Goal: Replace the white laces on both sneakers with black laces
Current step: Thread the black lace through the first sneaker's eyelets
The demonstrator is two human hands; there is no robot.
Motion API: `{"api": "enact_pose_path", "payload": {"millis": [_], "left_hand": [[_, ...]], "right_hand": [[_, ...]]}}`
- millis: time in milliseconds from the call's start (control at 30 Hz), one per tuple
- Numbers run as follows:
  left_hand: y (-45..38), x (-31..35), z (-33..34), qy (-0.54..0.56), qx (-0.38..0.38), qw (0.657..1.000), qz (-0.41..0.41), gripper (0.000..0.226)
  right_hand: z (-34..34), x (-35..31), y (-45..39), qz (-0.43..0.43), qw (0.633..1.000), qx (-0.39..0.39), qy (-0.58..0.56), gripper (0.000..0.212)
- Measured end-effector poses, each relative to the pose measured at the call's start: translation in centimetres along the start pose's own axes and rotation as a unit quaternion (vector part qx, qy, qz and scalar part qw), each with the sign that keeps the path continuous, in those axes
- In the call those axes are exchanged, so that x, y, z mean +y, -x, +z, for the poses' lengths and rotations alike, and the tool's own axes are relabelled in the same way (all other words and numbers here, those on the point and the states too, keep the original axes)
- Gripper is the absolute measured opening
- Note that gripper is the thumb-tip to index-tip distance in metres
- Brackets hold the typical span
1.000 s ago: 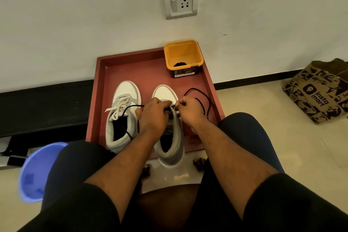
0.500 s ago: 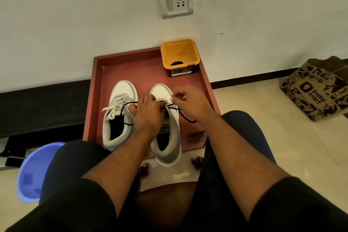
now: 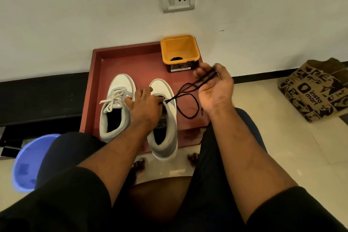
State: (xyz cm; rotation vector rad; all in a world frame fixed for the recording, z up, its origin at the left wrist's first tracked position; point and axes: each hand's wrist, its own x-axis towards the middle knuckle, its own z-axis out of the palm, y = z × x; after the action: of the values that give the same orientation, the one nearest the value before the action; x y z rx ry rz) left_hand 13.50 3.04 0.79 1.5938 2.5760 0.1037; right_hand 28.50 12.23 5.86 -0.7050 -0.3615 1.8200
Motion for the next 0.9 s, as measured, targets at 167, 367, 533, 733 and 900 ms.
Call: {"api": "enact_pose_path", "payload": {"millis": [167, 367, 533, 733, 900], "left_hand": [[0.0, 0.0, 0.1, -0.002, 0.002, 1.000, 0.004, 0.029], [-0.1, 0.1, 0.2, -0.011, 0.002, 1.000, 0.023, 0.031], [-0.3, -0.3, 0.8, 0.014, -0.023, 0.998, 0.054, 0.036], [-0.2, -0.3, 0.9, 0.040, -0.014, 0.999, 0.029, 0.033], [0.1, -0.4, 0.5, 0.019, -0.025, 0.999, 0.010, 0.037]], "right_hand": [[-0.7, 0.4, -0.8, 0.085, 0.969, -0.017, 0.233, 0.022], [-3.1, 6.8, -1.7, 0.016, 0.556, -0.200, 0.806, 0.024], [-2.0, 6.7, -1.1, 0.016, 0.680, -0.132, 0.721, 0.012], [-0.5, 4.1, -0.1, 0.120, 0.968, -0.043, 0.217, 0.017], [-2.0, 3.8, -1.1, 0.108, 0.905, 0.109, 0.398, 0.014]]}}
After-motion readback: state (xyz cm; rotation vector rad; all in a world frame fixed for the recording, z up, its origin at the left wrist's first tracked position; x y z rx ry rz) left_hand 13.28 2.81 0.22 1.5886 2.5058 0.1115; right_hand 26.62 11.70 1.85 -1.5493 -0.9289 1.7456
